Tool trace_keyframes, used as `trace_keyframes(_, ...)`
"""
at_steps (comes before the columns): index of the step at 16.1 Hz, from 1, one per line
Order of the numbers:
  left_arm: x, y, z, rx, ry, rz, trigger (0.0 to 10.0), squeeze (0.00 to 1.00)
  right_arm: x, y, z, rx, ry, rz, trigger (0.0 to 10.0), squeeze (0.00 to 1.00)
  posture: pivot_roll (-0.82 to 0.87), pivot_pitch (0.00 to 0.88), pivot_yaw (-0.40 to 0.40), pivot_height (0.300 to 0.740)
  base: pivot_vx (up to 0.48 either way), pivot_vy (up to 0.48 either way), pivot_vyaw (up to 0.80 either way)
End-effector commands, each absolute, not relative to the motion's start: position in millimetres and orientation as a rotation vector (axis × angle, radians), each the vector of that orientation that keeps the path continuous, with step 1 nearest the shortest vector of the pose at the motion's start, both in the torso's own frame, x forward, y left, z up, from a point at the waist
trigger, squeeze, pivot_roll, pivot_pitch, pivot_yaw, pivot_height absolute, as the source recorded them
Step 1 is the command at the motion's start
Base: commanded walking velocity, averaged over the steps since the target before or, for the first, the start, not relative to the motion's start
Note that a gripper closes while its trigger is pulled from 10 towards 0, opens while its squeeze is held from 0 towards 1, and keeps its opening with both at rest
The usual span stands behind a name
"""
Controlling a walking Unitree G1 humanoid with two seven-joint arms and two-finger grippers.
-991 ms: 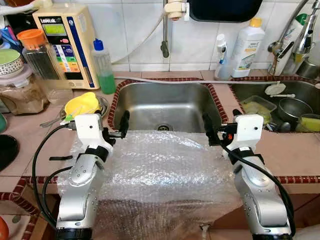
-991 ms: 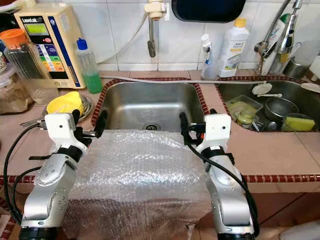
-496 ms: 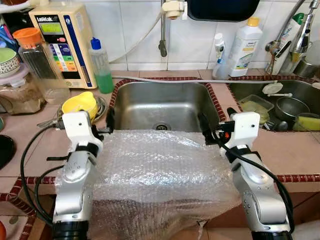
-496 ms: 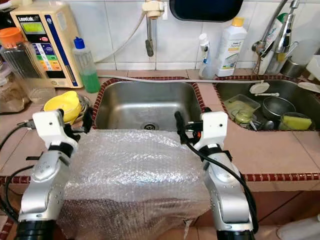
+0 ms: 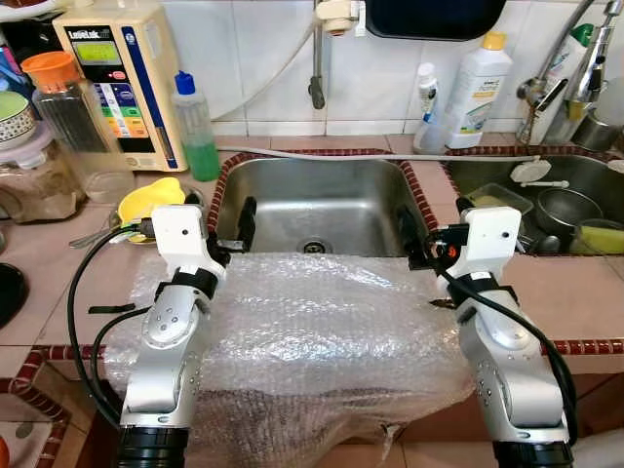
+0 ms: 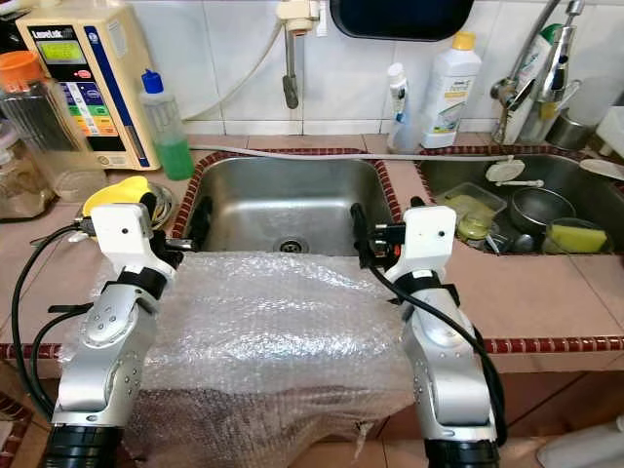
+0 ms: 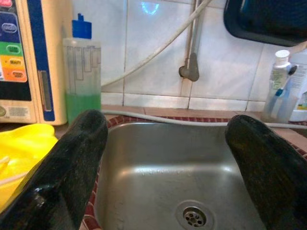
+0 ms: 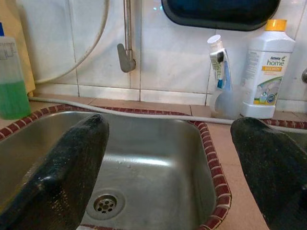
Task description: Kitchen organization
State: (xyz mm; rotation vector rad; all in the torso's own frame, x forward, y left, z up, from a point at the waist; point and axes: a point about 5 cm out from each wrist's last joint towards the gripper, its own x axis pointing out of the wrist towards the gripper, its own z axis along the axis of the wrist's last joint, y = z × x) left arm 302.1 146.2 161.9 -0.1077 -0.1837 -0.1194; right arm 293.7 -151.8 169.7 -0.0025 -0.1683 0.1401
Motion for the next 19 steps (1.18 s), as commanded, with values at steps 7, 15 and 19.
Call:
trace_keyframes(7, 301.9, 150.5, 167.1, -0.133, -0.199, -0.120, 10.0, 0.00, 292.4, -152.4, 167.9, -0.011, -0.168, 0.127, 10.0, 0.00, 0.05, 0.000, 0.037, 0.740, 0.000, -0.409, 0.00)
trace_keyframes(15, 300.7, 157.5, 165.1, -0.130, -0.176, -0.094, 10.0, 0.00, 290.9, -148.3, 165.8, -0.008, -0.165, 0.143, 10.0, 0.00, 0.05, 0.000, 0.041, 0.740, 0.000, 0.000, 0.00)
trace_keyframes(19, 301.1, 158.7, 164.0, -0.133, -0.162, -0.091, 10.0, 0.00, 290.3, -148.4, 164.9, -0.007, -0.165, 0.141, 10.0, 0.00, 0.05, 0.000, 0.042, 0.740, 0.000, 0.000, 0.00)
